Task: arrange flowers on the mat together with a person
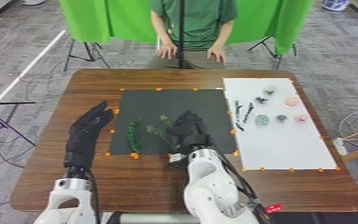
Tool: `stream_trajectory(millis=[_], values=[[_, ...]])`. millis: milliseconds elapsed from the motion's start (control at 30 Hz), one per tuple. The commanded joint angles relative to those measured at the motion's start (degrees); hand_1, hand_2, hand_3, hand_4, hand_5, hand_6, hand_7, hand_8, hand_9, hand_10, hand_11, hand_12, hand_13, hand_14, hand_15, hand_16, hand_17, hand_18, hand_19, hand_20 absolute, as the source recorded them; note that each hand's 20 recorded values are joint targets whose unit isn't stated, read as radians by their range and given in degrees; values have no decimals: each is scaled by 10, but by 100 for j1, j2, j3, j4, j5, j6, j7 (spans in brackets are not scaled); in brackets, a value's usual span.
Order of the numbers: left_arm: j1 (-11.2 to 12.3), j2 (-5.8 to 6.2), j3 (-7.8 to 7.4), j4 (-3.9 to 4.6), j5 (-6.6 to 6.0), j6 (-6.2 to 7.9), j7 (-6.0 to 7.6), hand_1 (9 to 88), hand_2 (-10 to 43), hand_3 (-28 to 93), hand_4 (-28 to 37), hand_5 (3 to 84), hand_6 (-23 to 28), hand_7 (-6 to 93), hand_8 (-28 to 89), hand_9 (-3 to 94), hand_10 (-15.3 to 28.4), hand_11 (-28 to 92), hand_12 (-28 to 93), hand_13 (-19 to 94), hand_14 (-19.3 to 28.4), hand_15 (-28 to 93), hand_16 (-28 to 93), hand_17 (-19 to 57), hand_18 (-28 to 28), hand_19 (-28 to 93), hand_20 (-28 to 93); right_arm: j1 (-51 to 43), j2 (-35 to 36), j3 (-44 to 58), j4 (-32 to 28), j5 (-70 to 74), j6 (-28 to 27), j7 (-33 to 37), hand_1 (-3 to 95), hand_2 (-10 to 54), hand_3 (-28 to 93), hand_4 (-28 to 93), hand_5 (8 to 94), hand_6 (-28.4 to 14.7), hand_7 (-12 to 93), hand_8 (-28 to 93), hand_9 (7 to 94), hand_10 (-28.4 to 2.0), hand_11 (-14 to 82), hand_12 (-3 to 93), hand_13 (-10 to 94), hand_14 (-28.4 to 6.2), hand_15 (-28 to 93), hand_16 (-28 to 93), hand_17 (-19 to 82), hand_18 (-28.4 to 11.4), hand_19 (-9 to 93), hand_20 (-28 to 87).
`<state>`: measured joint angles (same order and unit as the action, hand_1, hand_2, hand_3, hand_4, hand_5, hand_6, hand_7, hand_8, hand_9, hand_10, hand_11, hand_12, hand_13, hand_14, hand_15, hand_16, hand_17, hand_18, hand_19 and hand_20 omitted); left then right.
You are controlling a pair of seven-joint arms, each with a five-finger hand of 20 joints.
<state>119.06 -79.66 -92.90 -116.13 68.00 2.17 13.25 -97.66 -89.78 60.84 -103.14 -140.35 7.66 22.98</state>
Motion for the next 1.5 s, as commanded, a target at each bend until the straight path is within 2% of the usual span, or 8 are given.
stream_trajectory(millis=[33,700,1000,1133,1233,1333,1400,1500], values=[[51,-60,24,34,14,-35,-44,298,-95,642,-165,431,23,130,-63,427,121,157,133,331,159,130,39,11,129,44,175,-26,-93,-15,18,118,-133,-179,532,-95,592,-214,864,4,271,66,925,-104,394,270,735,-122,830,391,335,-235,772,523],[39,-55,18,38,18,-46,-33,297,-95,641,-166,429,22,129,-62,424,120,154,134,329,159,125,41,10,129,42,174,-15,-121,274,-14,-16,18,-589,454,-95,618,-251,828,-1,244,57,893,-111,407,266,709,-130,827,389,310,-234,748,528],[13,-94,-55,84,-21,-121,29,297,-95,642,-166,430,22,128,-63,425,120,154,134,331,160,126,41,12,128,40,173,467,463,1057,-1083,2345,130,-818,402,-95,655,-217,821,2,247,33,879,-126,387,258,685,-144,792,369,288,-223,710,517],[-51,-164,-64,149,-13,-224,93,297,-95,641,-166,431,23,128,-63,427,120,154,133,334,159,126,39,23,119,32,170,417,936,1997,-1527,4529,-831,-1335,290,-31,697,-175,769,-4,239,-117,830,-156,317,239,623,-163,726,330,240,-203,605,473],[-53,-145,-47,162,-66,-186,203,298,-95,641,-167,432,24,129,-63,427,120,154,133,337,160,127,38,33,117,34,173,114,1011,2957,-1803,5280,-2103,-1349,216,37,683,-167,707,-22,206,-112,751,-176,216,211,581,-171,559,264,211,-184,486,413],[-26,-159,-46,170,-79,-172,232,299,-95,643,-167,434,24,131,-64,431,120,156,133,343,160,130,37,41,116,40,176,-226,890,3750,-1985,5527,-3120,-1290,167,54,686,-163,619,-32,156,-93,620,-181,113,183,492,-176,259,264,175,-181,333,354],[-26,-181,-37,181,-76,-213,234,299,-95,644,-167,435,23,130,-64,432,120,156,132,345,160,130,35,43,115,38,177,-521,777,4117,-1986,5927,-3433,-1451,155,57,685,-163,567,-33,133,-86,546,-180,75,175,446,-175,162,280,164,-179,267,326],[-6,-206,-31,192,-4,-257,290,298,-95,644,-167,435,22,131,-64,432,120,156,132,345,160,131,34,43,114,35,177,-1022,586,4246,-1931,7119,-2995,-1636,123,57,689,-164,452,-25,85,-73,422,-166,44,153,316,-165,74,261,146,-167,137,277]])
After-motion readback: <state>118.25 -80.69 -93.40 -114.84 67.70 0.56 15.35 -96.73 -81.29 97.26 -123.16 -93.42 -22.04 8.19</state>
